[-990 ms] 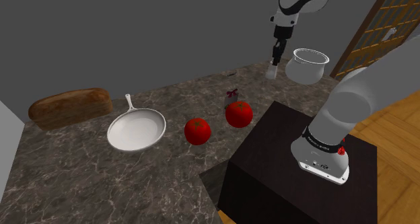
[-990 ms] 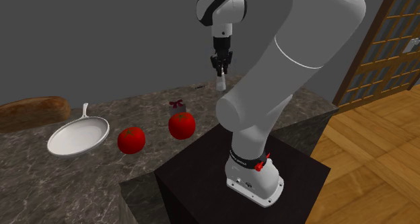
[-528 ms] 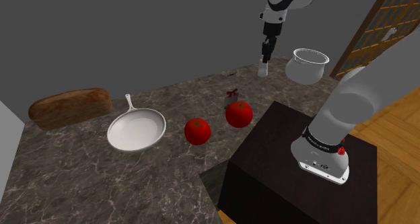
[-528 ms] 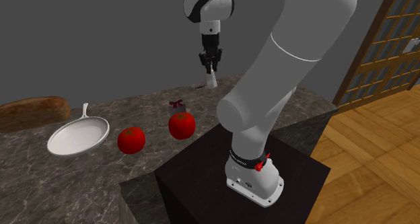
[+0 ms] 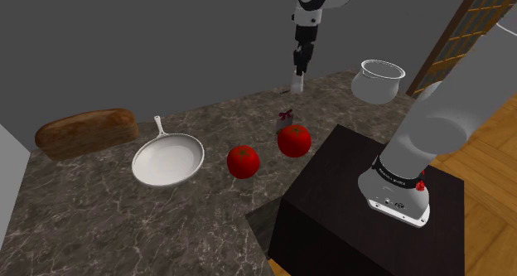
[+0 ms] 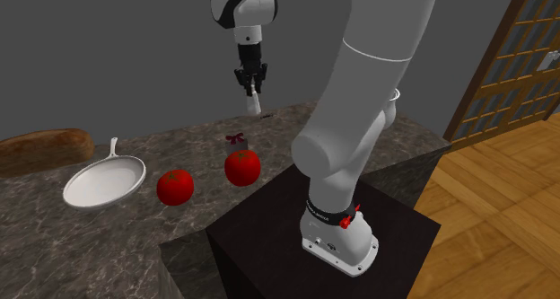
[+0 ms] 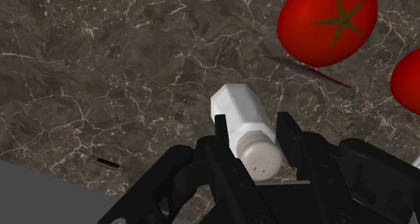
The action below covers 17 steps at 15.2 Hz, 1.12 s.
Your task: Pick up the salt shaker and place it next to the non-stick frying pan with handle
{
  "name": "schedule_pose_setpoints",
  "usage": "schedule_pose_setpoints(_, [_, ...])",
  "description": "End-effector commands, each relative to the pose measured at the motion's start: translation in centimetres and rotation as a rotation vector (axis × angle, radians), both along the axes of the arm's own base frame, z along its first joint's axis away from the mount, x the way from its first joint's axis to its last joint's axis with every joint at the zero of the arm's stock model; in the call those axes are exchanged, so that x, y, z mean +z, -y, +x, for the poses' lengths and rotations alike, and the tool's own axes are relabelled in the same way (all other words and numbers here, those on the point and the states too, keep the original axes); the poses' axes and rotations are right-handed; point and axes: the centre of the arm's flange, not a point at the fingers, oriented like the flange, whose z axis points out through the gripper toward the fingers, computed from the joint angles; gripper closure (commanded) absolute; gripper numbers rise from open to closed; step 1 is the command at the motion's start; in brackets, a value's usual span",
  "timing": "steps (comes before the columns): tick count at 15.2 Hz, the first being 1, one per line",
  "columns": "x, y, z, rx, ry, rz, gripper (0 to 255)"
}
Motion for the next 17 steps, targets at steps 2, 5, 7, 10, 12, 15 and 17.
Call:
schedule_pose_setpoints(2, [0.2, -2.6, 3.0, 0.0, 0.0, 0.0, 255])
schedule_pose_setpoints(5, [0.2, -4.9, 6.3, 0.0, 0.0, 0.0, 255])
schedule_pose_setpoints(7, [0.2, -6.4, 8.4, 0.0, 0.0, 0.0, 255])
schedule_pose_setpoints(10, [0.2, -8.7, 11.6, 0.0, 0.0, 0.0, 255])
schedule_pose_setpoints(12, [0.2, -10.3, 13.8, 0.0, 0.0, 0.0, 255])
schedule_pose_setpoints(15, [0.2, -12.6, 17.0, 0.0, 0.0, 0.0, 255])
schedule_pose_setpoints(17, [0.3, -14.1, 19.1, 0.0, 0.0, 0.0, 255])
